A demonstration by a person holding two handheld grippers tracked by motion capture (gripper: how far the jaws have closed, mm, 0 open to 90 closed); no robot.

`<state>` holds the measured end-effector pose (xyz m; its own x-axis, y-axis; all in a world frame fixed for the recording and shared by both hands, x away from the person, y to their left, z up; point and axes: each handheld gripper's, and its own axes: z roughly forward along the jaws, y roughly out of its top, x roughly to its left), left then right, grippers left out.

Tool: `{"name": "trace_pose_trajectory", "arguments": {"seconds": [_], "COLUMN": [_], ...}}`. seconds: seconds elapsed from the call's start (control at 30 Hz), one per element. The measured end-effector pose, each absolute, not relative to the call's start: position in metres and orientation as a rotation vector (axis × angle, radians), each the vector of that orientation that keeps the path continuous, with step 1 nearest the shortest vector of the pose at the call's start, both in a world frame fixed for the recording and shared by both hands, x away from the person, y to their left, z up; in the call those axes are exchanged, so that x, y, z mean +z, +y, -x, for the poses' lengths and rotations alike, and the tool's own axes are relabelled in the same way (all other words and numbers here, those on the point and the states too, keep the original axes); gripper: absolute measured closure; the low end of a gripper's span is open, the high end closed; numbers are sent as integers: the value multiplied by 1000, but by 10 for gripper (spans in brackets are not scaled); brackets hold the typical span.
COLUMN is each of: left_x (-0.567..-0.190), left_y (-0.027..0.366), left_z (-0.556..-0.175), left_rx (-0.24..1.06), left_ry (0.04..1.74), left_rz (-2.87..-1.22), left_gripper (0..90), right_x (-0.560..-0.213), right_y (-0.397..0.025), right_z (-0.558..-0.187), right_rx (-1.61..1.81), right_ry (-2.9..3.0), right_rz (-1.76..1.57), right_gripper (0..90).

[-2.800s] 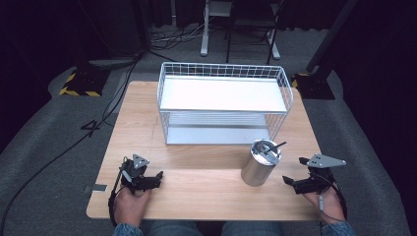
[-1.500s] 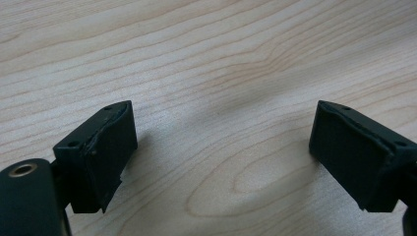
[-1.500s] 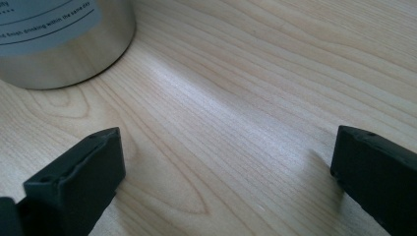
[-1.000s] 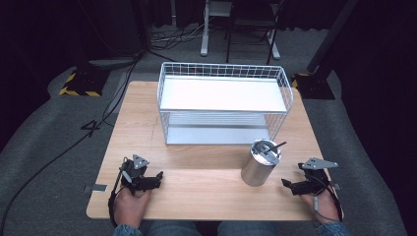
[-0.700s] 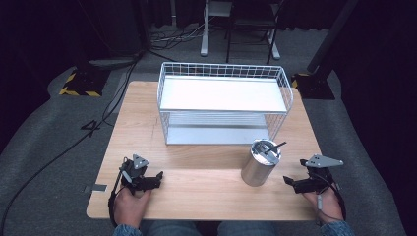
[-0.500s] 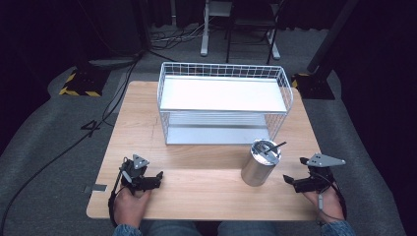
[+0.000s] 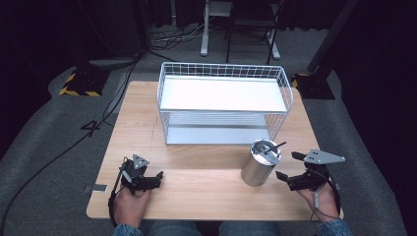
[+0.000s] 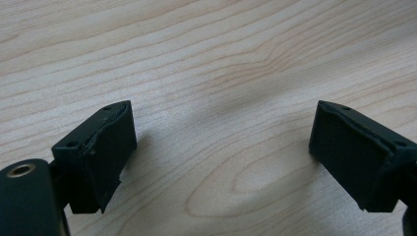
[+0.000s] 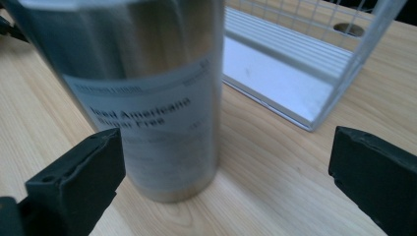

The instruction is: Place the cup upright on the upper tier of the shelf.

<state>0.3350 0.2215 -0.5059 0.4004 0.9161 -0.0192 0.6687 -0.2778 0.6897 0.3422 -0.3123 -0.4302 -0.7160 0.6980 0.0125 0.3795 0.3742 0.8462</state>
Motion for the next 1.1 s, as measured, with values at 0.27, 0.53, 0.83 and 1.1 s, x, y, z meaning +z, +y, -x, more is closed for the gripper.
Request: {"name": "trace_pose_trajectory", "arguments": {"seconds": [0.27, 0.53, 0.83, 1.1], "left_x": [-506, -506, -506, -506], "left_y": [221, 221, 221, 221], "left_z": [-335, -335, -335, -335], "left_rx": [516, 517, 516, 515], "left_ry": [1348, 1348, 1347, 1347], "left_rz": [-2041, -2041, -2044, -2044], "left_gripper": [109, 110, 111, 110], "right_x": [-425, -427, -431, -437], "right_y": [-291, -279, -265, -257], "right_z": [-344, -343, -352, -360], "right_rx": [1359, 1464, 1550, 1592], "right_ry": [2301, 2292, 2258, 2220], "right_rz": [-883, -847, -828, -835], "right_gripper": [4, 4, 0, 0]}}
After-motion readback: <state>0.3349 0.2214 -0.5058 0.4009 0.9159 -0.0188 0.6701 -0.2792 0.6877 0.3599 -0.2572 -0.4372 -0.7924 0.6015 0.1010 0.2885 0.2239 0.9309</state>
